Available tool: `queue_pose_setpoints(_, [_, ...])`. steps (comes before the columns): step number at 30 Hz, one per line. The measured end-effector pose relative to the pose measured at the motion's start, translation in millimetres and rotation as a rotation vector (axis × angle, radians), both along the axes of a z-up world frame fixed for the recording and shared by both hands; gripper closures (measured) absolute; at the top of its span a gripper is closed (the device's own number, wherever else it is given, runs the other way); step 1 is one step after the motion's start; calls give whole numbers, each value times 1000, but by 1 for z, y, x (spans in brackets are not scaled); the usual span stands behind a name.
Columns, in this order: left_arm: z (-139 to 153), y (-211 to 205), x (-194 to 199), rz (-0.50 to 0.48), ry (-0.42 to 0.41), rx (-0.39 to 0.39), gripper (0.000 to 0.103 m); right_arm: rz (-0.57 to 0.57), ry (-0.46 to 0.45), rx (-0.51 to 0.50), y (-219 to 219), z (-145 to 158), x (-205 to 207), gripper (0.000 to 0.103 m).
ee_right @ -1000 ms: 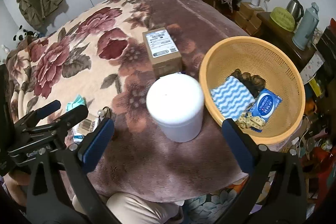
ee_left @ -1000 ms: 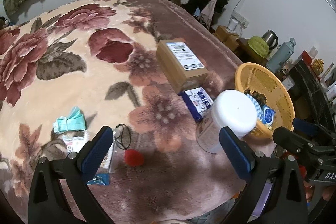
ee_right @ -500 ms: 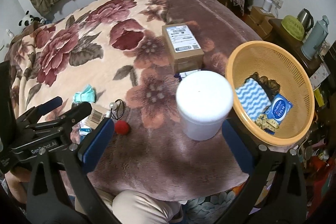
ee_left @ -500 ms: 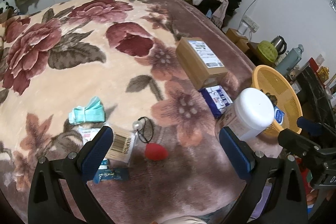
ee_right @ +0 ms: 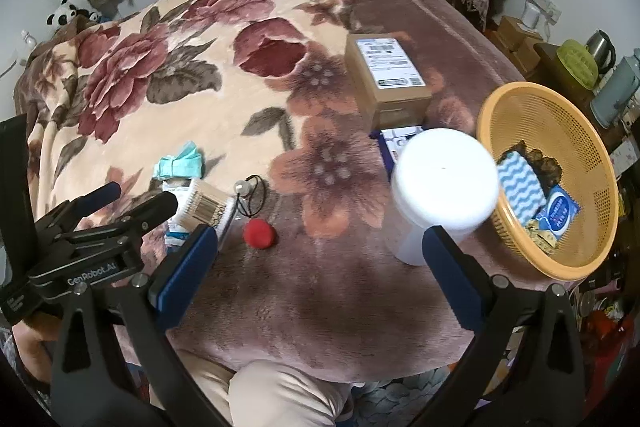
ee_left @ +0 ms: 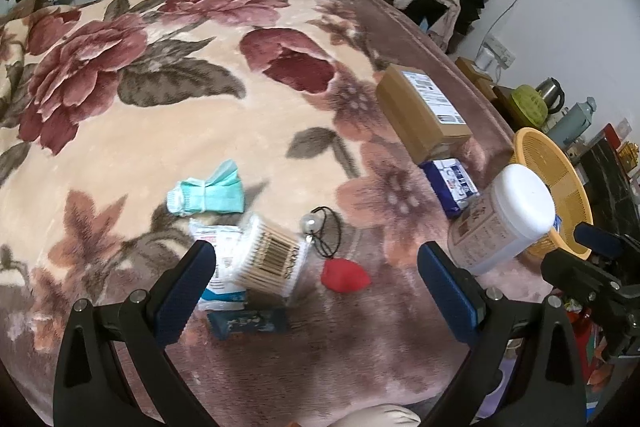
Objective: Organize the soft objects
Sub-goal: 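Move both open tools back toward the remaining items on the bed, then grasp the white gauze dressing pack with the left tool while the right tool grasps the red sponge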
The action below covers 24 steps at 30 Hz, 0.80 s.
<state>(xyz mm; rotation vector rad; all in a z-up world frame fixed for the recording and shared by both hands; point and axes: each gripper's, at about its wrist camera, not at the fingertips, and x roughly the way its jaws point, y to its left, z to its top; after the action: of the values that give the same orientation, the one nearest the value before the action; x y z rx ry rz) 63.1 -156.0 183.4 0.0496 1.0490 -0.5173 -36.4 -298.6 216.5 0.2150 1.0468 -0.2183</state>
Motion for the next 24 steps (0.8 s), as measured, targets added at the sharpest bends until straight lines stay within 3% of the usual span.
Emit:
queue_pose_setpoints(16, [-23,50,23,70,39,12,2,56,35,3,34,-18,24,0])
queue_pose_setpoints(24, [-45,87,39,141,82,28,2,98,77,31,54,-43,39,0])
